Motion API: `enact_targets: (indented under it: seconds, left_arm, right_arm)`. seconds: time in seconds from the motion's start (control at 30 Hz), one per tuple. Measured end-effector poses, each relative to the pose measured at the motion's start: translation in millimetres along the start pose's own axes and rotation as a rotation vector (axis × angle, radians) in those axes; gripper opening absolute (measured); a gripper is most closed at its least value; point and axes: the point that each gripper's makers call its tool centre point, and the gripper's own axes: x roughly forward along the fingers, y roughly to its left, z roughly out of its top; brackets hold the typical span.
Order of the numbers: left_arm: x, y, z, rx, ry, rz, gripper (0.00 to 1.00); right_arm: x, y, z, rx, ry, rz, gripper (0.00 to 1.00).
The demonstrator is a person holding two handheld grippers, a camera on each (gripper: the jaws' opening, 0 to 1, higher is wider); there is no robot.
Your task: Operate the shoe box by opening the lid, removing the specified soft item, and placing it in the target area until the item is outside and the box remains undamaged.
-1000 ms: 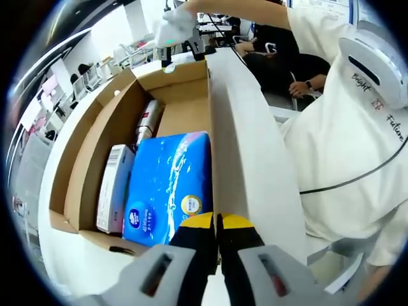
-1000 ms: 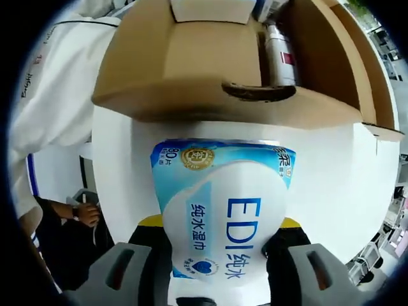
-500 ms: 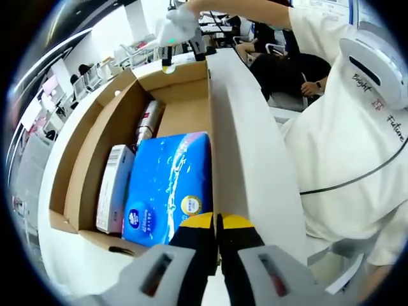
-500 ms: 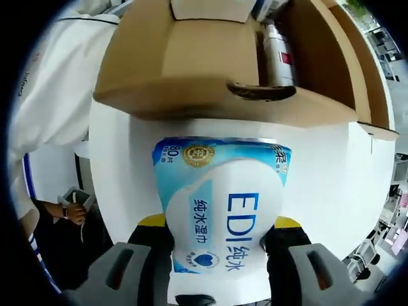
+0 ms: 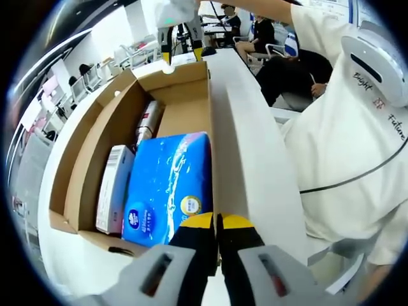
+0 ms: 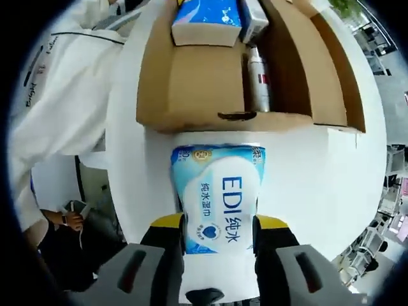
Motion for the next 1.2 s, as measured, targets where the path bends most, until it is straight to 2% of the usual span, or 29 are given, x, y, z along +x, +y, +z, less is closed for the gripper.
enact_targets:
  seconds: [0.1,0.33,0.43,0.47,0.53,0.57,0.63,0.7,0.8,0.87,0.93,0.97,1.0,1.1,1.13,1.17,1.2]
  left_arm:
    - [0.0,-0.1,0.1,-0.001,-0.001,-0.001,0.01]
    - [0.1,-0.1,0.1,-0.003,-0.002,0.000,0.01]
    - [0.1,-0.2,0.2,-0.004,-0.001,-0.001,0.01]
    - [0.1,-0.1,0.2,-0.004,-0.002,-0.001,0.01]
    - [0.0,0.0,0.3,-0.006,-0.005,-0.001,0.01]
    - [0.0,0.1,0.3,-0.007,-0.006,-0.001,0.01]
    - [0.0,0.1,0.3,-0.006,-0.007,-0.001,0.01]
    - [0.0,0.0,0.3,-0.006,-0.008,-0.001,0.01]
    - [0.0,0.1,0.2,-0.004,-0.009,0.001,0.01]
    - [0.1,0.2,0.2,-0.005,-0.009,0.001,0.01]
    - [0.1,0.1,0.1,-0.006,-0.010,0.001,0.01]
    - [0.2,0.1,0.1,-0.006,-0.009,0.001,0.01]
    - [0.2,0.1,0.1,-0.007,-0.010,0.001,0.01]
    - [0.2,0.2,0.1,-0.006,-0.012,0.003,0.01]
    - [0.3,0.1,0.1,-0.006,-0.013,0.003,0.01]
    - [0.4,0.0,0.2,-0.009,-0.013,0.001,0.01]
    - [0.5,0.0,0.2,-0.010,-0.013,0.001,0.01]
  right_arm:
    - [-12.7,-2.9,13.7,-0.020,-0.074,-0.022,0.36]
    - [-23.3,-5.5,21.8,-0.027,-0.090,-0.049,0.36]
    - [-27.6,-11.7,26.4,-0.001,-0.124,-0.069,0.36]
    - [-30.7,-17.7,28.3,0.021,-0.137,-0.097,0.35]
    - [-35.3,-22.9,35.3,0.049,-0.185,-0.119,0.34]
    - [-39.2,-24.8,42.5,0.047,-0.232,-0.129,0.34]
    - [-44.5,-24.6,53.2,0.056,-0.305,-0.125,0.36]
    - [-50.5,-22.7,67.4,0.092,-0.408,-0.103,0.38]
    - [-59.4,-26.8,76.4,0.120,-0.495,-0.119,0.38]
    - [-63.2,-29.4,78.5,0.121,-0.517,-0.133,0.37]
    - [-66.3,-37.8,79.3,0.136,-0.520,-0.181,0.35]
    - [-69.9,-45.4,81.4,0.114,-0.524,-0.235,0.35]
    - [-71.6,-47.9,83.0,0.103,-0.529,-0.256,0.35]
    - [-71.1,-43.8,90.8,0.083,-0.526,-0.271,0.34]
    - [-72.5,-46.6,92.9,0.046,-0.520,-0.307,0.33]
    - [-72.3,-41.3,100.8,0.009,-0.538,-0.306,0.32]
    - [-71.7,-39.3,102.2,0.026,-0.537,-0.301,0.31]
